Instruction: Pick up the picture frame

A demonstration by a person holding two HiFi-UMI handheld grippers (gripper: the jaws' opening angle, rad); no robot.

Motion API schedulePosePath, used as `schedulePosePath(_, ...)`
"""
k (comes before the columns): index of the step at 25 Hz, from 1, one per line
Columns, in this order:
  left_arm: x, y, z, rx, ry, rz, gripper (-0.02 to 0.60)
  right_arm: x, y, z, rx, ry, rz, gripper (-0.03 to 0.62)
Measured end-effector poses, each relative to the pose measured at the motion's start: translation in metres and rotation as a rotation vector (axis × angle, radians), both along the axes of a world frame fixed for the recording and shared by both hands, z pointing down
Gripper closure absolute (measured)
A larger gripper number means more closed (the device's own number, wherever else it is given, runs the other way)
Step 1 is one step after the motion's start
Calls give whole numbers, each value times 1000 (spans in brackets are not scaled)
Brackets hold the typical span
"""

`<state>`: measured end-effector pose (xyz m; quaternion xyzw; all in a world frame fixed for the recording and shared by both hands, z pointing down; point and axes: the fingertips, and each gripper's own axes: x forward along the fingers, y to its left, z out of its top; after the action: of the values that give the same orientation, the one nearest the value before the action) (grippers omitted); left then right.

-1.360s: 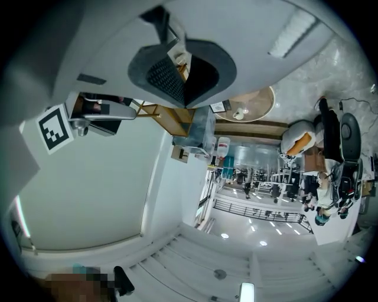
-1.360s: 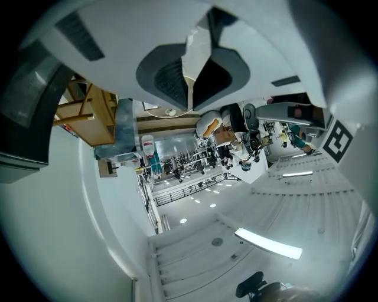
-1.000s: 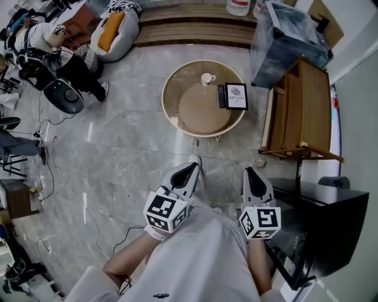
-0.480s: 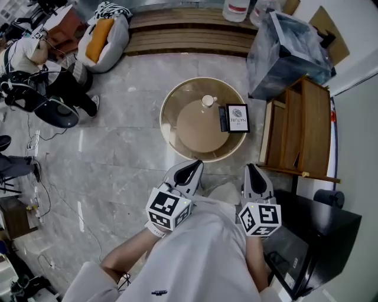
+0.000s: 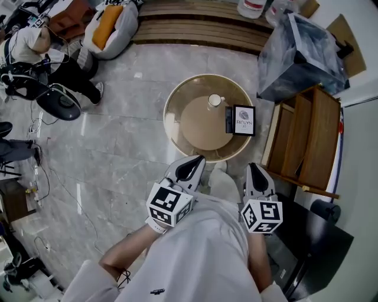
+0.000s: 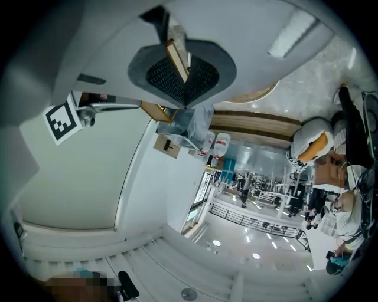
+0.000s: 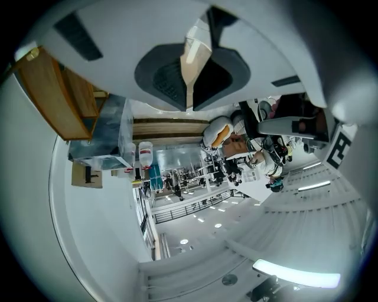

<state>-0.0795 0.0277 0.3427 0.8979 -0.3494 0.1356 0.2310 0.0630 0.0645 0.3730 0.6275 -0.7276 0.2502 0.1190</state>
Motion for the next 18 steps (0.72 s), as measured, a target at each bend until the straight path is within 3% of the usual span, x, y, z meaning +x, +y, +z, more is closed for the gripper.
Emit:
schedulePosePath(8,30,-19,18,-37,-32,12,578,21,-37,30,-33,32,-59,588)
schedulePosePath(18,65,-58,79,-124,-108,19,578,36,-97,118,-164,37,-189,577)
